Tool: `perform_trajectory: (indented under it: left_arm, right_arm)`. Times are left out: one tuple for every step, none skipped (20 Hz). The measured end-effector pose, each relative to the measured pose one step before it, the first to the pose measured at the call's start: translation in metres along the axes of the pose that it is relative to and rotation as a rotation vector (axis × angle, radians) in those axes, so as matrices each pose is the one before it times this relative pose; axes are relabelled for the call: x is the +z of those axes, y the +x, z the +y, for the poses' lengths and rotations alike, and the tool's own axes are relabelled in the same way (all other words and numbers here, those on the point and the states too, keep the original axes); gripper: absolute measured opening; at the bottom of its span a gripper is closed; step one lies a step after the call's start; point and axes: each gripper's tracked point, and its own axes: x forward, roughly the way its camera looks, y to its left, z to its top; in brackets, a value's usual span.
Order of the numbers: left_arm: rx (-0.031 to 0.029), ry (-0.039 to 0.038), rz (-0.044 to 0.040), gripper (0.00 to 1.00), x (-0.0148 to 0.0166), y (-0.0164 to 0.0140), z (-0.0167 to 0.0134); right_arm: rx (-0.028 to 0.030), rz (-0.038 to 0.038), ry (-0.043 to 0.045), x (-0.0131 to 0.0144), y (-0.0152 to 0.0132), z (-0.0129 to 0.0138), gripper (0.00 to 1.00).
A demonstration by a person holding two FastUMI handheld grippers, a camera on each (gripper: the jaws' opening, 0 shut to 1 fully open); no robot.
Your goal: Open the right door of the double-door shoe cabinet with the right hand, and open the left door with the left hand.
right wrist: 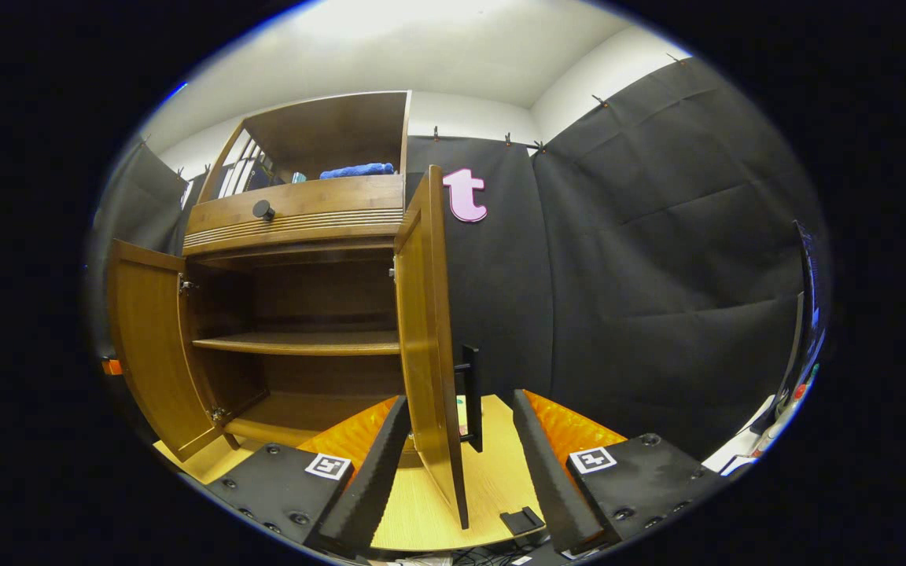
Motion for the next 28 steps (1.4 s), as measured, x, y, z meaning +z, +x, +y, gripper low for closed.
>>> perform_trajectory:
  left_arm:
    - [-0.00306,0.00994,-0.01612,0.0,0.00725,-0.00814,-0.00438]
    - [-0.00353,0.00804,-0.01801,0.0,0.00821,-0.00772,-0.00525]
    - [-0.00207,0.0117,-0.01293,0.0,0.00686,-0.00665,-0.00653]
    - [-0.00431,0.01513,-0.0042,0.0,0.00296,-0.00497,-0.00699]
    - [-0.01107,0.0144,0.0025,0.0,0.00205,-0.00358,-0.00968]
    - [-0.01395,0.00678,0.00105,0.0,0.0046,-0.00371,-0.00936]
    - [-0.01308,0.00278,0.00356,0.02,0.00236,-0.00418,-0.00987]
    - [-0.01414,-0.00031,-0.00078,0.11,0.00393,-0.0007,-0.0085]
    - [-0.01417,-0.00204,-0.00834,0.12,0.00462,-0.00072,-0.00875]
    - [-0.01024,-0.00172,-0.00719,0.17,0.00447,0.00271,-0.00668]
    - [-0.00199,-0.00212,-0.00104,0.13,0.00203,0.00163,-0.00475]
    - [-0.00232,-0.00237,0.00293,0.17,0.00013,0.00171,-0.00394]
    - [-0.00069,-0.00361,0.00198,0.24,0.00019,0.00199,-0.00318]
    - [0.00073,-0.00412,0.00183,0.31,0.00053,-0.0013,-0.00315]
    - [0.00656,-0.00639,0.00176,0.38,-0.00016,0.00129,-0.00017]
    - [0.00675,-0.00657,0.00346,0.45,-0.00132,0.00002,0.00001]
    - [0.00697,-0.00568,0.00285,0.52,-0.00117,-0.00236,0.00057]
    - [0.00792,-0.00209,0.00317,0.59,0.00074,0.00313,-0.00041]
    - [0.00097,0.00026,0.00428,0.6,-0.00045,-0.00009,-0.0009]
    - [0.00085,0.0003,0.00382,0.68,-0.00008,-0.00002,-0.00118]
    - [-0.00018,0.00044,0.0008,0.75,0.00025,-0.00111,-0.00082]
    - [0.0032,0.00157,-0.00197,0.82,0.00089,-0.00154,0.00288]
    - [0.0039,0.00074,-0.00552,0.9,0.0008,-0.00489,-0.0012]
    - [0.00386,0.0045,-0.00266,0.97,0.00071,0.00158,0.00035]
    - [0.00365,0.00557,-0.00541,0.95,0.00214,-0.00116,0.00122]
    - [0.00261,0.00483,-0.00678,0.92,0.00283,0.00013,-0.00033]
    - [0.00215,0.00427,-0.0078,0.92,0.00236,-0.00126,0.00006]
    - [0.00225,0.00437,-0.00722,0.92,0.00179,-0.00078,0.0008]
  right_arm:
    - [0.00402,0.00194,0.00211,-0.00004,0.00095,0.00103,0.79]
    - [0.00462,0.00432,0.00346,-0.00136,0.00172,0.00103,0.79]
    - [0.00412,0.00424,0.00379,-0.00077,0.00067,0.00076,0.79]
    - [0.00626,0.00376,0.00345,-0.00059,0.00073,0.00204,0.81]
    - [0.00471,0.00479,0.0022,-0.00111,0.00165,0.00116,0.81]
    - [0.00333,0.00181,0.00092,-0.00048,-0.00108,0.00109,0.81]
    - [0.00325,-0.00059,-0.00048,0.00012,-0.00095,-0.00017,0.83]
    - [0.00235,-0.00224,-0.00005,0.00054,-0.00056,0.00031,0.85]
    - [0.00209,-0.00312,0.00025,0.00097,-0.0008,-0.0002,0.85]
    - [0.00183,-0.00155,0.00068,0.00052,-0.00062,0.0,0.99]
    - [0.0,-0.0009,-0.00005,-0.00029,-0.00202,-0.0011,0.92]
    - [-0.00095,-0.00056,-0.00134,0.00087,-0.00154,-0.00149,1.0]
    - [-0.00249,-0.00186,-0.00244,0.00102,-0.00008,-0.00158,1.0]
    - [-0.00238,-0.00141,-0.00159,0.001,-0.00115,-0.0018,0.98]
    - [-0.00118,-0.00131,-0.00075,0.0003,-0.00191,-0.00138,0.9]
    - [-0.00059,-0.0018,-0.00049,0.00159,0.00016,-0.00079,0.9]
    - [-0.00257,-0.00223,0.00008,0.00168,-0.00052,-0.00243,0.98]
    - [-0.00238,-0.0018,-0.00006,0.0003,-0.00071,-0.00102,0.98]
    - [0.00078,-0.00086,0.0015,0.00068,-0.00011,-0.00067,0.98]
    - [0.00434,-0.00041,0.00437,-0.00016,-0.00107,0.00107,0.9]
    - [0.00522,-0.00002,0.00281,0.00092,0.00014,0.00067,0.98]
    - [0.00222,-0.00103,0.0011,0.0002,-0.00064,0.00099,0.98]
    - [0.00102,-0.002,-0.00156,0.00053,0.00073,0.0,0.9]
    - [0.00072,-0.00119,-0.00231,-0.00011,-0.0004,0.00084,0.9]
    - [0.00204,-0.00018,-0.00122,0.00063,-0.00083,0.00101,0.98]
    - [0.0021,0.00076,0.00032,-0.00054,-0.00017,0.00126,0.98]
    - [0.00192,0.00065,0.00031,-0.00003,0.00076,0.00053,0.98]
    - [0.00042,0.00113,-0.00064,-0.0003,-0.00012,0.00028,0.9]
